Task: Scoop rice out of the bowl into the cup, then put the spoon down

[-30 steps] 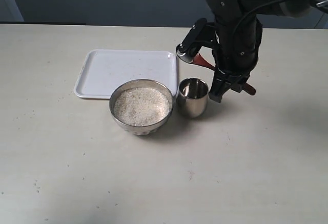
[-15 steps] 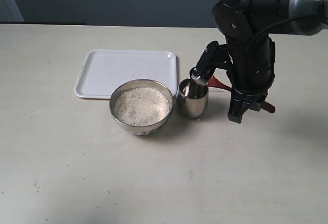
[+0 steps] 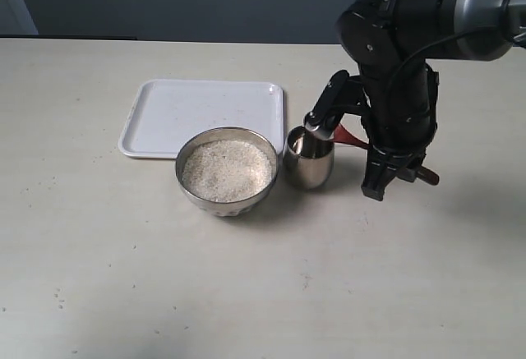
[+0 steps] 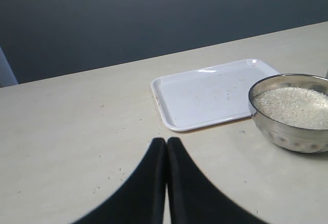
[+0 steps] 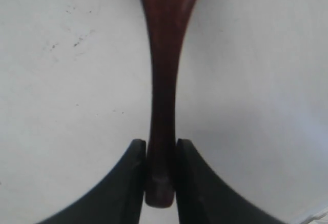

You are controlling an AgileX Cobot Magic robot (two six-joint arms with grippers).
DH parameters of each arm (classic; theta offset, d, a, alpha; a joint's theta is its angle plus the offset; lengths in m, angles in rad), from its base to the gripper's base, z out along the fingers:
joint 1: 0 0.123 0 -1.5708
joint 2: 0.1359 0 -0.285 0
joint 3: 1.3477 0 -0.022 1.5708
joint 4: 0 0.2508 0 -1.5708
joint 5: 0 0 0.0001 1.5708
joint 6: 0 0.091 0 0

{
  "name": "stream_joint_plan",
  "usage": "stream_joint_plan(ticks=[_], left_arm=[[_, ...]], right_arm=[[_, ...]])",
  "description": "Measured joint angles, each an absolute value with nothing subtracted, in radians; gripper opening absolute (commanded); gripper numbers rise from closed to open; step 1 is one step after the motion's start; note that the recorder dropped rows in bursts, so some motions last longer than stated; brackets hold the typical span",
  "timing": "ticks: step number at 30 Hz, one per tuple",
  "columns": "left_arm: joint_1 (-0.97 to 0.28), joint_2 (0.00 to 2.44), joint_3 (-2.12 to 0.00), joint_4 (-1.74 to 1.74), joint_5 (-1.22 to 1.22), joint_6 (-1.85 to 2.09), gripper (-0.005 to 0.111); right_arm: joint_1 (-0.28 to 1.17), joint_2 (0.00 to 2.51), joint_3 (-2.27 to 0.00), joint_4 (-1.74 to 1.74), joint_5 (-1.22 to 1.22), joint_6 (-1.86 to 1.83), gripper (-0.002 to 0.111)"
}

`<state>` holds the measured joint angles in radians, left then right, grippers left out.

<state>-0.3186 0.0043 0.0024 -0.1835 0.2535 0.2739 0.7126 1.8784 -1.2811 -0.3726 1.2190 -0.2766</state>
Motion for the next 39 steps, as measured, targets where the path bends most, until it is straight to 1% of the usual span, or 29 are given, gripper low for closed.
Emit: stream_joint_plan(ticks=[6,39], left_arm=[[-0.319,0.004,0.002,-0.184,0.254,0.274,0.001],[-0.319,0.004,0.002,-0.184,0.254,0.274,0.001]], right_arm=[[0.713,1.915,-1.281,-0.373,1.212,-0.27,-0.001],[0.713,1.915,-1.281,-0.511,1.06,-0.209,-0.001]])
